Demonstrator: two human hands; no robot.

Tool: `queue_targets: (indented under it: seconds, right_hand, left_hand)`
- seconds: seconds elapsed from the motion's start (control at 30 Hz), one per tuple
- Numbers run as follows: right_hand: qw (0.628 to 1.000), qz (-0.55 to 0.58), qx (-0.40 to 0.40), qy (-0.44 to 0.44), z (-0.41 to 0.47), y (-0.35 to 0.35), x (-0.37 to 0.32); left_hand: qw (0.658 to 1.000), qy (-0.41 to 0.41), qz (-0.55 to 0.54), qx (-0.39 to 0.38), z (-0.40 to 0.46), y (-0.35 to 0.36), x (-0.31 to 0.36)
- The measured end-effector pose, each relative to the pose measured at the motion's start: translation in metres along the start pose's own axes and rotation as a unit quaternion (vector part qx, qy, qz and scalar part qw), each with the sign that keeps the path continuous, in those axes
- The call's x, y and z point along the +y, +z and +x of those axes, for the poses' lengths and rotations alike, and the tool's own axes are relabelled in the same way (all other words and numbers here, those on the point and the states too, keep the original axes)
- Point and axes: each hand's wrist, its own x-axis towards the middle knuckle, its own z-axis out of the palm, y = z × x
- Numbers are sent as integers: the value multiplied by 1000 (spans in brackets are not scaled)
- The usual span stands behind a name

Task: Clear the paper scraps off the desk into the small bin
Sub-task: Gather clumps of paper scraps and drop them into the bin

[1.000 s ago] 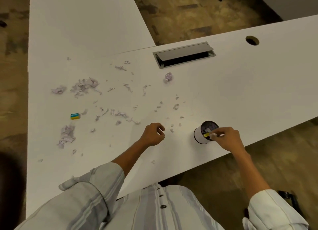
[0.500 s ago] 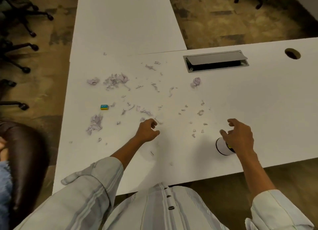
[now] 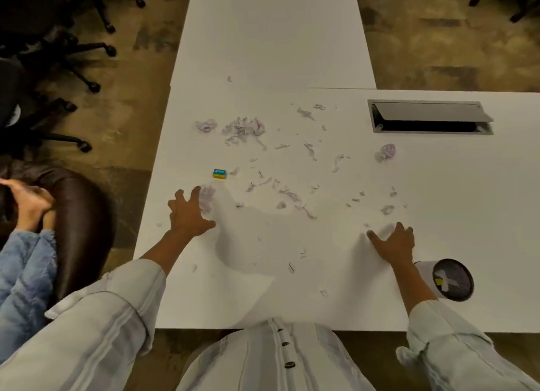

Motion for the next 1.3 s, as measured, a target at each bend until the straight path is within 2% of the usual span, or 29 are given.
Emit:
queue_targets:
  seconds: [0.17, 0.27, 0.37, 0.5, 0.57, 0.63, 0.77, 0.87, 0.93, 1.07, 1.17, 1.23, 1.3]
  right_hand:
    - [1000, 13, 25, 4, -2, 17, -6]
    - [999, 24, 35, -24, -19, 42, -31]
    - [998, 34, 13, -55, -35, 69, -63]
    - [982, 47, -38, -182, -50, 92, -98]
    - [970, 69, -29, -230, -45, 87, -105]
    - [971, 102, 21, -214, -28, 70, -104]
    - [984, 99, 116, -97, 30, 24, -78]
    - [993, 61, 103, -15, 66, 4, -54]
    - [995, 47, 88, 1, 73, 7, -51]
    - [995, 20, 68, -66, 53, 43, -83]
    - [989, 17, 18, -144, 19, 78, -116]
    - [978, 29, -20, -204, 0, 93, -133]
    - [971, 58, -25, -229, 0, 92, -140]
  left_hand:
    - [998, 7, 40, -57, 28, 0, -14]
    - [997, -7, -10, -77, 35, 8, -6]
    - [996, 6, -56, -64, 35, 18, 13]
    - [987, 98, -117, -47, 27, 32, 43]
    - [982, 133, -126, -35, 24, 35, 58]
    - [982, 145, -119, -3, 26, 31, 67]
    - [980, 126, -139, 71, 48, 10, 61]
    - [984, 96, -123, 90, 74, -7, 47]
    - [986, 79, -118, 84, 90, -14, 41]
    - [988, 58, -114, 92, 119, -25, 40]
    - [989, 38, -110, 90, 141, -34, 45]
    - [991, 20, -105, 81, 158, -40, 50]
    - [993, -1, -96, 71, 176, -47, 55]
